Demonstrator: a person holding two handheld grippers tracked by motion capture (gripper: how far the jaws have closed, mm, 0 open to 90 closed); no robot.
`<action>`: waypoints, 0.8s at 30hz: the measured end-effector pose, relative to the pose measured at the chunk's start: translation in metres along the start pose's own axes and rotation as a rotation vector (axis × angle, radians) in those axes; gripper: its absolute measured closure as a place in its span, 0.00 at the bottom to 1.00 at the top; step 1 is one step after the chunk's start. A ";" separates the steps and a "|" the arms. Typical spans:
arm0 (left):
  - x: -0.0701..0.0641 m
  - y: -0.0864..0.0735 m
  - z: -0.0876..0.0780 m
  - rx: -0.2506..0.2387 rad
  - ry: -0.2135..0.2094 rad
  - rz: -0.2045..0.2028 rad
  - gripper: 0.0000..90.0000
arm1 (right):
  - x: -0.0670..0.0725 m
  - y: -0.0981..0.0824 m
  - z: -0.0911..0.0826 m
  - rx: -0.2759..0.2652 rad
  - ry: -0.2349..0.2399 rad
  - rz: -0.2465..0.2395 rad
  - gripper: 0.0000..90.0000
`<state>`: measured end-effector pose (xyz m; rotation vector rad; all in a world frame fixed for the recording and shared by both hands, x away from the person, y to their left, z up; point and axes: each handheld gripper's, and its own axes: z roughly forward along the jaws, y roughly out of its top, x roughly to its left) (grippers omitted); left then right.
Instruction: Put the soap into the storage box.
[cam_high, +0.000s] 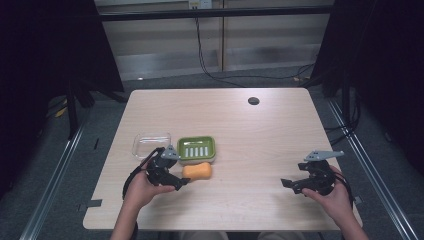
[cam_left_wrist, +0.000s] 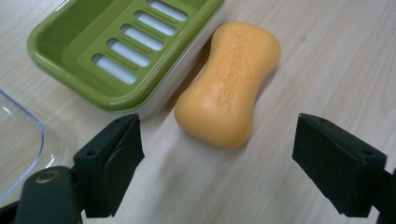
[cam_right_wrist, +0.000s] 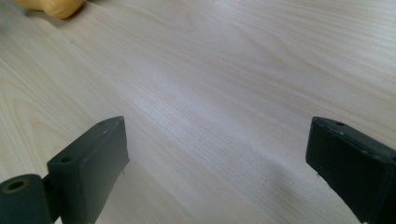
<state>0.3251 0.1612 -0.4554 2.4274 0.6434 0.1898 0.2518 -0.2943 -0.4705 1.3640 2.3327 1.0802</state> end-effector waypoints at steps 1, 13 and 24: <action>0.000 0.002 0.000 0.008 0.005 0.019 0.19 | 0.000 0.000 0.000 -0.005 0.003 0.005 0.06; -0.010 0.018 0.011 0.018 -0.006 0.111 0.28 | 0.002 0.002 0.004 -0.002 0.007 -0.009 0.06; -0.012 0.024 0.025 0.053 -0.028 0.162 0.34 | 0.001 -0.001 0.001 -0.005 0.006 -0.005 0.06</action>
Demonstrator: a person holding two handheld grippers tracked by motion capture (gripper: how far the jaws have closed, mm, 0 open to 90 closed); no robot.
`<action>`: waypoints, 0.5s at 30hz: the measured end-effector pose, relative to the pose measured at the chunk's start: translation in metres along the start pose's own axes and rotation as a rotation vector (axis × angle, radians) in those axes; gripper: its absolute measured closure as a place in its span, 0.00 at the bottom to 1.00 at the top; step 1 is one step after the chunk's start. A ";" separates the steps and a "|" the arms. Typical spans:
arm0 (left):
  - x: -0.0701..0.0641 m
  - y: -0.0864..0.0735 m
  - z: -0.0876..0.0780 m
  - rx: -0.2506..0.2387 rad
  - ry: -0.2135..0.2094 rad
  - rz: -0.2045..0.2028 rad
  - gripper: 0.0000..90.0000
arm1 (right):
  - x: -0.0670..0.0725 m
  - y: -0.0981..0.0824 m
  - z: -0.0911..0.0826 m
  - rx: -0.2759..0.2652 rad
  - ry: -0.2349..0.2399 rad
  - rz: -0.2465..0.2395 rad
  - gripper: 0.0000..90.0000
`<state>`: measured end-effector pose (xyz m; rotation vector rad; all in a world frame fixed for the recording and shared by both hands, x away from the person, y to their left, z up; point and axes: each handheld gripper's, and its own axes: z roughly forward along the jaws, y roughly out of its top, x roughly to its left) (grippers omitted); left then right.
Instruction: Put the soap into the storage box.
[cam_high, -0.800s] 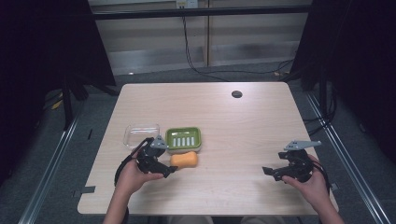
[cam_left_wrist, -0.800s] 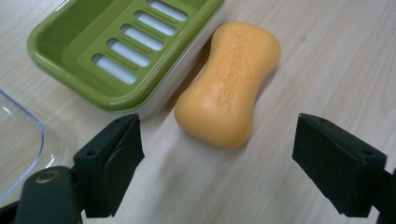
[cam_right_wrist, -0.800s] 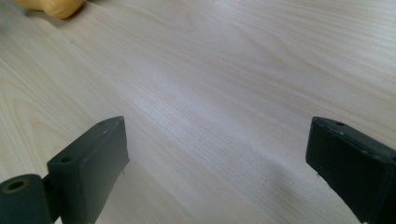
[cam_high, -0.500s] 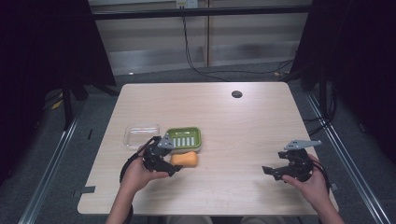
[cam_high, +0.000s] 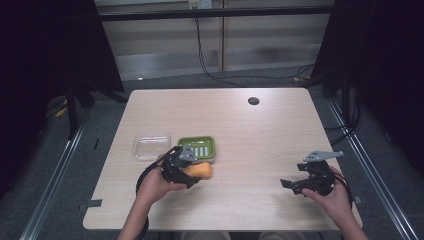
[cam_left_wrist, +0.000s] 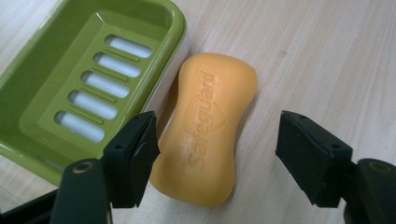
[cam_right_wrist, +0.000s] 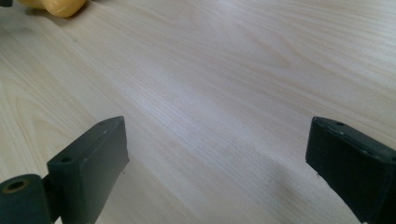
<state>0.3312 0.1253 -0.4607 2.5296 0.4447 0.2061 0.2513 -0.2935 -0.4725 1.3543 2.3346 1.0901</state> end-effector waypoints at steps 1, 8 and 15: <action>0.000 0.000 0.001 -0.002 -0.001 -0.003 0.35 | 0.000 0.000 -0.001 0.000 0.001 0.001 0.06; -0.001 0.002 0.003 0.004 0.003 0.027 0.42 | 0.000 -0.001 0.000 0.004 -0.005 0.002 0.06; 0.000 0.002 0.010 0.046 -0.003 0.009 0.45 | 0.000 0.001 0.001 0.005 0.002 0.000 0.06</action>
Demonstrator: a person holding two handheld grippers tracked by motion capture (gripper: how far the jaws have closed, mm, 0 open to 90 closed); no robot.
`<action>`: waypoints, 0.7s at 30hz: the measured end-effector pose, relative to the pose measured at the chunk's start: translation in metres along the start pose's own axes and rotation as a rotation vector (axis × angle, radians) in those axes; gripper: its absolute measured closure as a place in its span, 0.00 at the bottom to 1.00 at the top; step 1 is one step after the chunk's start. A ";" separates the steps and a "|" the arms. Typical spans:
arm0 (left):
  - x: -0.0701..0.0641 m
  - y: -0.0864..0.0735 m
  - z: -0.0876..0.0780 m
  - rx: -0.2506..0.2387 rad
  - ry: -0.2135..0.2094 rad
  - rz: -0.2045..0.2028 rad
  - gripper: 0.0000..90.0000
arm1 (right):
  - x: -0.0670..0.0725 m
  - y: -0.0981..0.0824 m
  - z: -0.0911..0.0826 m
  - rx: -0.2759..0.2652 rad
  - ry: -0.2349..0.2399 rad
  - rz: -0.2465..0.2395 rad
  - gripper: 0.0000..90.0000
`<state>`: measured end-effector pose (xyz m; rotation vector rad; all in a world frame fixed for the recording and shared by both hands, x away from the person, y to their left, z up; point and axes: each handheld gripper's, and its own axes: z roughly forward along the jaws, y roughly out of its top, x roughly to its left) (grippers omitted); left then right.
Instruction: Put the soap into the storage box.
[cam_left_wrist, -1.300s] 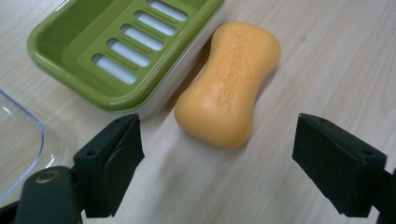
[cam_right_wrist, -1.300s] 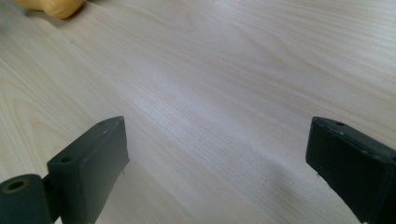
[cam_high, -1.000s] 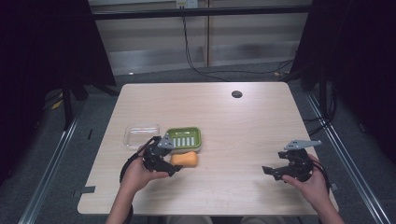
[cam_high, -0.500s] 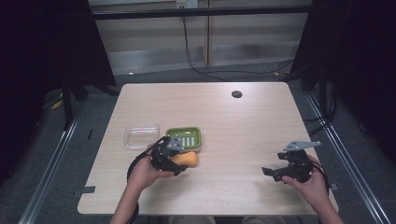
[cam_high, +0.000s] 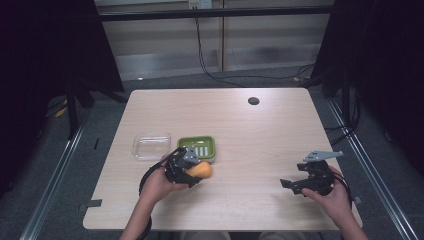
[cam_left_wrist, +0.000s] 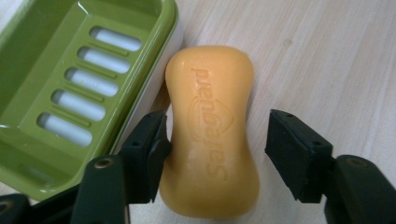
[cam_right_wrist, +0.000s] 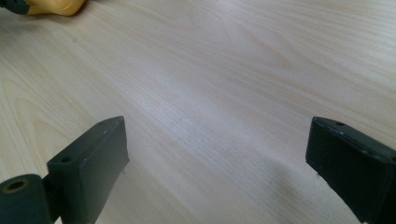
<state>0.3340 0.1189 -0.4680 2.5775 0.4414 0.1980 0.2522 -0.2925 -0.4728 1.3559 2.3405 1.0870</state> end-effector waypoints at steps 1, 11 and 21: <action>0.000 0.000 0.000 0.006 -0.003 -0.002 0.46 | 0.000 0.000 0.000 0.000 0.001 0.001 0.06; -0.002 0.004 0.003 0.061 -0.006 -0.062 0.49 | 0.000 0.001 0.000 -0.008 0.006 0.007 0.06; 0.000 0.016 0.011 0.183 -0.016 -0.087 0.47 | -0.001 0.003 0.000 -0.014 0.017 0.016 0.06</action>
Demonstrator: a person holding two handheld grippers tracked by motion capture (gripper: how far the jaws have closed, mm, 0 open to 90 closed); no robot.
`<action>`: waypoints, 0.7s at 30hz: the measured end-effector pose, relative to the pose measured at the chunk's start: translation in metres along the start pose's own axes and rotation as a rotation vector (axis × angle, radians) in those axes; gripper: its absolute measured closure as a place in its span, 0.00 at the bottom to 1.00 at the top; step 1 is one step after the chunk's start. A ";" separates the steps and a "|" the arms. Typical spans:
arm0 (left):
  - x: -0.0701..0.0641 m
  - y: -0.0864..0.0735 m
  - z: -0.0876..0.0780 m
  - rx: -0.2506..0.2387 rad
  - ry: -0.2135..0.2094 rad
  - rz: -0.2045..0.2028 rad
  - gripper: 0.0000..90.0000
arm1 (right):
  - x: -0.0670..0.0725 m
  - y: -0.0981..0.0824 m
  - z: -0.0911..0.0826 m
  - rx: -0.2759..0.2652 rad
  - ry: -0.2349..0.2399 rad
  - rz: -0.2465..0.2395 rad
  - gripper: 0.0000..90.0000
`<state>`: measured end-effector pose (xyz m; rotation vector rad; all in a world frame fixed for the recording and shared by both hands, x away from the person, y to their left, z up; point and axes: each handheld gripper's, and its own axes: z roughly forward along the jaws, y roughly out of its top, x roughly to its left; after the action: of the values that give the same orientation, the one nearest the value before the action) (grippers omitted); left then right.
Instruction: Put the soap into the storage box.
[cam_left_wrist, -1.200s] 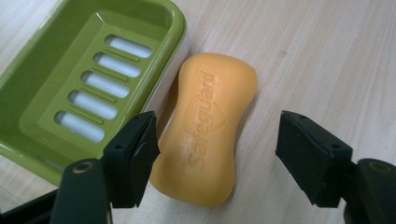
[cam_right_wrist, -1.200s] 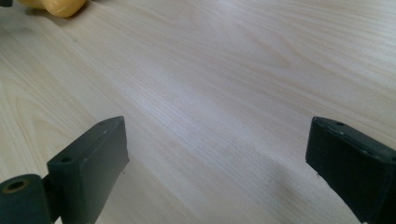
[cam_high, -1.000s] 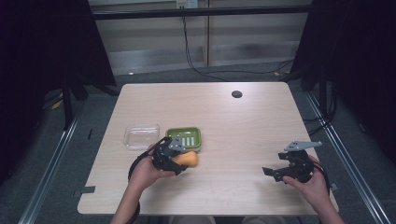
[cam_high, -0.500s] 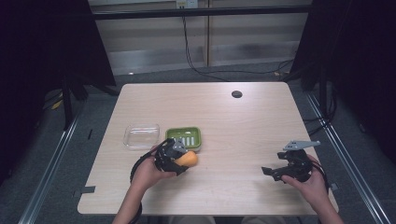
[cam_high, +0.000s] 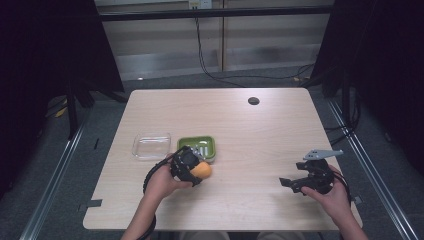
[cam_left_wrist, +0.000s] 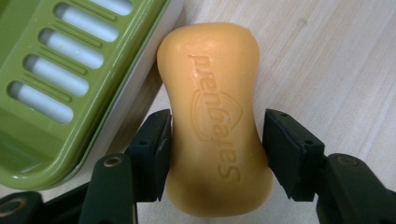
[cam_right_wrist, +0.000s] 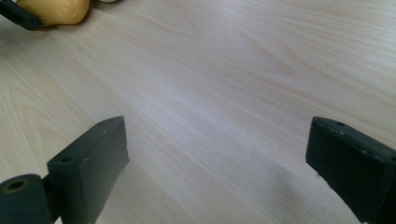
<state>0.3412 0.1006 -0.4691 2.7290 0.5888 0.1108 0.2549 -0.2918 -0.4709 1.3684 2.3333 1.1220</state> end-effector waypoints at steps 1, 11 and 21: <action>0.000 0.001 0.002 0.009 -0.002 -0.004 0.46 | 0.000 0.000 0.000 -0.001 -0.004 -0.005 0.06; 0.003 0.014 0.007 0.080 -0.032 -0.031 0.49 | -0.001 -0.002 0.000 0.004 -0.010 -0.005 0.06; -0.001 0.022 0.006 0.140 -0.051 -0.035 0.54 | -0.002 -0.004 -0.003 0.005 -0.016 0.001 0.06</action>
<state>0.3503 0.0792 -0.4674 2.8451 0.6519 -0.0082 0.2519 -0.2962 -0.4717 1.3760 2.3264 1.1021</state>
